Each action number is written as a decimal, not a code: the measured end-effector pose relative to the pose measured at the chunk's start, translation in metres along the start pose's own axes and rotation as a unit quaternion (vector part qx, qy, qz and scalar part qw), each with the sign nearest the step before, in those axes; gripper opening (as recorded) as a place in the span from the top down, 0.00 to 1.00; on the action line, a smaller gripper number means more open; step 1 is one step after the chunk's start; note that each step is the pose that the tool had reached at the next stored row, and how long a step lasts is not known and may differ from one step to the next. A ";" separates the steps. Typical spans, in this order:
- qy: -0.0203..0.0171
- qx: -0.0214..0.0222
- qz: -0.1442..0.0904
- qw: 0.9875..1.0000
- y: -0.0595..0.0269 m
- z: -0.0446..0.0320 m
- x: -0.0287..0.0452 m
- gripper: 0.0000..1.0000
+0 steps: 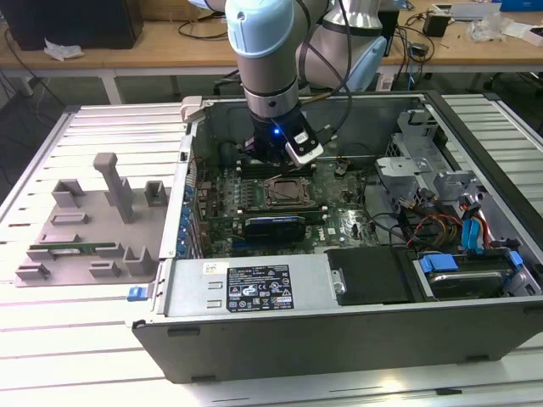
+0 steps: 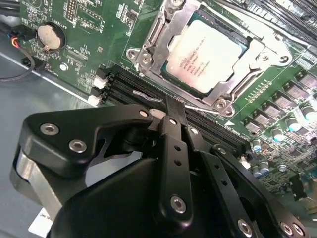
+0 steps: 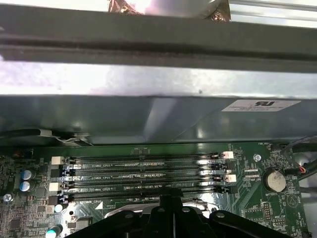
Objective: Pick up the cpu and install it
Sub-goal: 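Install the first cpu locking lever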
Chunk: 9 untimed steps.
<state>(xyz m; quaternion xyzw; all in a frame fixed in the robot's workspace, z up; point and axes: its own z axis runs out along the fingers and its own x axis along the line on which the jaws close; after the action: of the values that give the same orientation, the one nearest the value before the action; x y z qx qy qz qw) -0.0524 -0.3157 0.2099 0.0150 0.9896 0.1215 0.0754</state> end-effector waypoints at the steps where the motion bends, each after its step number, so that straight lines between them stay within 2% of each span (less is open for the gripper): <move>1: 0.000 0.000 0.000 1.000 0.0000 0.0000 0.0000 0.89; 4: -0.001 0.001 0.004 1.000 0.0002 0.0008 0.0001 0.89; 9: -0.008 0.006 0.031 0.999 0.0006 0.0033 0.0001 0.89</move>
<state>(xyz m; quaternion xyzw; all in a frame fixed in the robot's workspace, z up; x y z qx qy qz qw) -0.0519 -0.3144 0.2068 0.0474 0.9887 0.1180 0.0794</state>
